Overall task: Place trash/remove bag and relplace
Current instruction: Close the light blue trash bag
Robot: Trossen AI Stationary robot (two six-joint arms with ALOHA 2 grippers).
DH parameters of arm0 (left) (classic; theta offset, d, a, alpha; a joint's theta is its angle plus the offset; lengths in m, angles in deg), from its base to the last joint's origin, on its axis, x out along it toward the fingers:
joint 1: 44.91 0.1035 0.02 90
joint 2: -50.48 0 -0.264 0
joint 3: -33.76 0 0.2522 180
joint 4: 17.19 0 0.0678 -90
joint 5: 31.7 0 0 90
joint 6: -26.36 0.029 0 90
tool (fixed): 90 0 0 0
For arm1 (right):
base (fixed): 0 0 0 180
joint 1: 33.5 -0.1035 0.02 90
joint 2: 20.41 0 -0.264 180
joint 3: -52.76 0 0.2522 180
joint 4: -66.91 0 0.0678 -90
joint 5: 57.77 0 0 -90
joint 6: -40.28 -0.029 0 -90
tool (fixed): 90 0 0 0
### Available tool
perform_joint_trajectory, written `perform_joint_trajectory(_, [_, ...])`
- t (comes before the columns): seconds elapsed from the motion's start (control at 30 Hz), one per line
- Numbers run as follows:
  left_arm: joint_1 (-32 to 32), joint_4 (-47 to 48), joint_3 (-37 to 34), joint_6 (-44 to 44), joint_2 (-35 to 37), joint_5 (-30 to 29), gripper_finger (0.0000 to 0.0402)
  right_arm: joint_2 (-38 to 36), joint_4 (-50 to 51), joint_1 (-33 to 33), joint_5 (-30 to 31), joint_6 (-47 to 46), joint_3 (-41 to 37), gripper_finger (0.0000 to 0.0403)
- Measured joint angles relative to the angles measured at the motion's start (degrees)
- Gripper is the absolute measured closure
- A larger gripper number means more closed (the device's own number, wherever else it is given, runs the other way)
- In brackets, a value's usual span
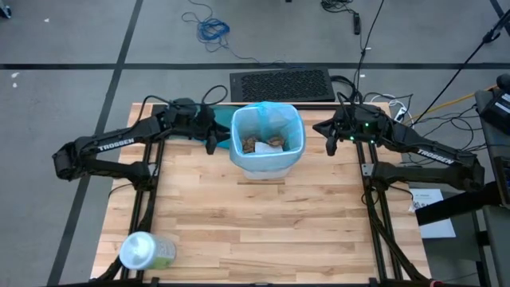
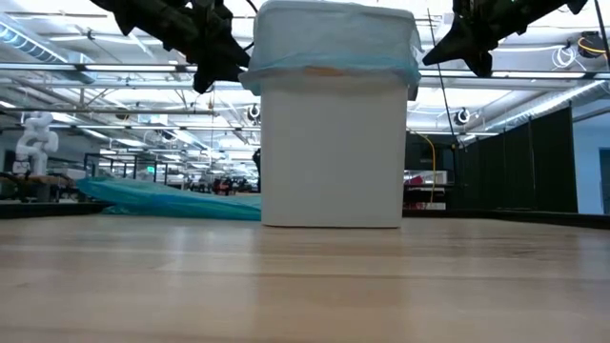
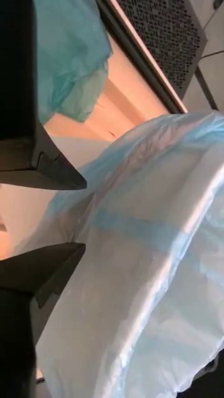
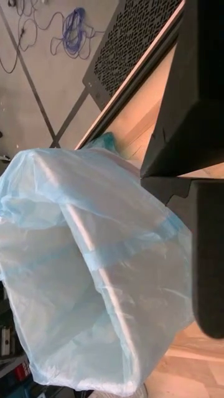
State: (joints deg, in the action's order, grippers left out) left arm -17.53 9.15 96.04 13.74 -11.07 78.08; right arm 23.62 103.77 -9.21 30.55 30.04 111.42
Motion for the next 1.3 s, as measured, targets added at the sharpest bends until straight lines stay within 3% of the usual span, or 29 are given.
perform_joint_trajectory(0.33, [0.1,1.5,0.0,2.6,4.4,-1.9,0.0255,0.0,0.5,0.0,0.0,0.2,0.0,0.0403])
perform_joint_trajectory(0.67, [2.1,1.2,0.0,2.9,-0.7,-3.7,0.0255,0.0,0.5,0.0,0.0,0.2,0.0,0.0403])
perform_joint_trajectory(1.1, [2.8,-0.8,0.1,4.6,-1.9,-3.0,0.0256,0.0,0.4,0.0,0.0,0.7,0.0,0.0403])
perform_joint_trajectory(1.2, [2.8,-1.7,0.0,4.6,-3.1,-3.1,0.0269,0.0,0.1,0.0,0.1,0.3,0.0,0.0403])
perform_joint_trajectory(1.3, [2.8,-4.9,0.1,5.8,-3.5,-3.6,0.0309,0.0,-1.8,0.0,0.0,-1.6,0.0,0.0403])
